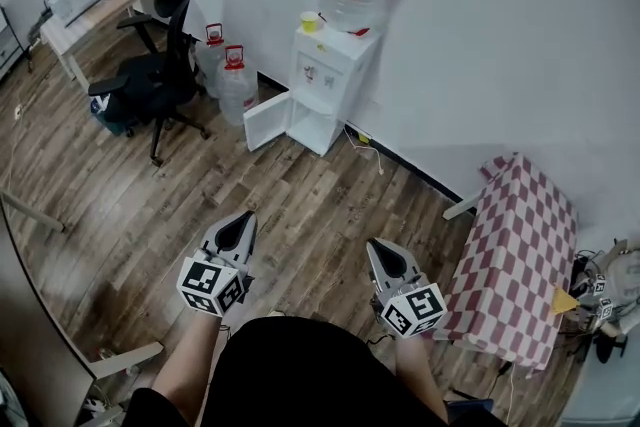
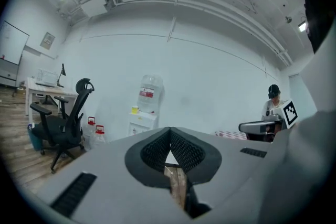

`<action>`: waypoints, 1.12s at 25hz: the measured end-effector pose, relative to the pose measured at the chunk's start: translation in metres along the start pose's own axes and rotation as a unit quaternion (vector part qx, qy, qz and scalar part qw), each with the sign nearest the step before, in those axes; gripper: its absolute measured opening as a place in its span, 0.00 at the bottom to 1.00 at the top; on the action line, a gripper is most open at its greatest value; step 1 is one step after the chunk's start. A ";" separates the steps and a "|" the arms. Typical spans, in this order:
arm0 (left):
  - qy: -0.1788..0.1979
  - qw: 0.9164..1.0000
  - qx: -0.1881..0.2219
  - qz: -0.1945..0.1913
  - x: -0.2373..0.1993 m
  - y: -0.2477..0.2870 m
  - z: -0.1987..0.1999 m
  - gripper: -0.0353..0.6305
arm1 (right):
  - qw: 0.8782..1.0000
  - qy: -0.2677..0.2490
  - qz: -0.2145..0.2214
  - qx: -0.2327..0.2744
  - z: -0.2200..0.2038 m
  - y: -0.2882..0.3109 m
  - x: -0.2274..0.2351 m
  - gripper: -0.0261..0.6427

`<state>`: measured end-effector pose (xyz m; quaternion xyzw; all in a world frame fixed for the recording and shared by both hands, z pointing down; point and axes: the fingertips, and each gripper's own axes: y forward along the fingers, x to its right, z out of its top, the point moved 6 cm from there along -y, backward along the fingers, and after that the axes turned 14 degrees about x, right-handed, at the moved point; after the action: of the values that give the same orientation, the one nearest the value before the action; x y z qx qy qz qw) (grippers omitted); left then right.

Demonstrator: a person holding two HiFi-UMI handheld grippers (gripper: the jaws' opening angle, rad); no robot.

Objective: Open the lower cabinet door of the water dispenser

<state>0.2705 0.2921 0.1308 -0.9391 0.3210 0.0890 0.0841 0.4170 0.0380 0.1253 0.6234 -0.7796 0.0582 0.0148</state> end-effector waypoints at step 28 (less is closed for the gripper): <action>0.001 1.000 -0.019 0.009 0.093 -0.026 0.002 0.07 | 0.999 0.036 0.010 0.005 0.010 -0.073 -0.005 0.07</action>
<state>0.3583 0.2579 0.1108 -0.9377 0.3276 0.0954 0.0650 0.4901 0.0258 0.1206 0.6133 -0.7843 0.0850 0.0394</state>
